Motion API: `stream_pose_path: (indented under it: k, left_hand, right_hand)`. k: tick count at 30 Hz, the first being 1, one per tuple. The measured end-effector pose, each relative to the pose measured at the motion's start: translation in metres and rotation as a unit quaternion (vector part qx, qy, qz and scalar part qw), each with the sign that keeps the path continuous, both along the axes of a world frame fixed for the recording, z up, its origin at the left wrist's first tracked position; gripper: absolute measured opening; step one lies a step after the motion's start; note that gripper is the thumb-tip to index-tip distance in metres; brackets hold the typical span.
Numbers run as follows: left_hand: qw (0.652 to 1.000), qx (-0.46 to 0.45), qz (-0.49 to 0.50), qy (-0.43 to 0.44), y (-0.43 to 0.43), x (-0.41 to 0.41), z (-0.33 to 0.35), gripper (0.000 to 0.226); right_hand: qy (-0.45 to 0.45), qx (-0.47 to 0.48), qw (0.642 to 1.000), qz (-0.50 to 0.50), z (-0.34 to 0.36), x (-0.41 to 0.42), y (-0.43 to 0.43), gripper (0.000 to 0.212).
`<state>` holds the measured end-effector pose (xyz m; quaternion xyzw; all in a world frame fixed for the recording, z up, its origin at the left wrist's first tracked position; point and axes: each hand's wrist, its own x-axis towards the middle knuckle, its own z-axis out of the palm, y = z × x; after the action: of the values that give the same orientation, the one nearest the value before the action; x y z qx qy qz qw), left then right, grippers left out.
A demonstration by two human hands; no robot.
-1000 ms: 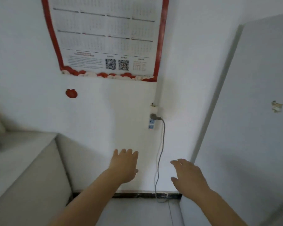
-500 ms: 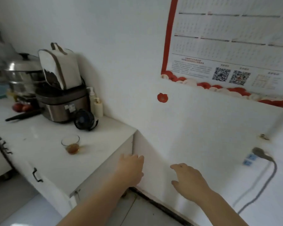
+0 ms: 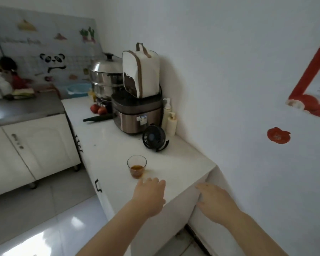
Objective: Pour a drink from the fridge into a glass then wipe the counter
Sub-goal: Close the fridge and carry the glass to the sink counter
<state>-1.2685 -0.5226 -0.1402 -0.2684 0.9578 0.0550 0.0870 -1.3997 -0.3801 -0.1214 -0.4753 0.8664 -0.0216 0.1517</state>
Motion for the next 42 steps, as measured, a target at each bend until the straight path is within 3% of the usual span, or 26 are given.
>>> stream_pose_path:
  k: [8, 17, 29, 36, 42]
  left_hand:
    - [0.989, 0.047, 0.142, -0.007, -0.063, 0.012, -0.031, 0.05]
    - [0.944, 0.112, 0.31, -0.005, -0.119, -0.006, -0.065, 0.06]
    - [0.907, 0.191, 0.365, 0.086, -0.16, -0.031, -0.101, 0.098]
    - [0.887, 0.211, 0.375, 0.168, -0.163, -0.038, -0.105, 0.077]
    - [0.881, 0.209, 0.383, 0.181, -0.166, -0.039, -0.102, 0.07]
  right_hand:
    - [-0.021, 0.043, 0.993, 0.104, -0.033, -0.026, -0.098, 0.053]
    - [-0.052, 0.067, 0.978, 0.191, -0.071, -0.064, -0.207, 0.05]
    - [-0.186, 0.004, 0.962, 0.2, -0.111, -0.072, -0.27, 0.085]
    - [-0.264, -0.063, 0.942, 0.198, -0.117, -0.07, -0.276, 0.074]
    - [-0.271, -0.07, 0.941, 0.189, -0.119, -0.069, -0.278, 0.072]
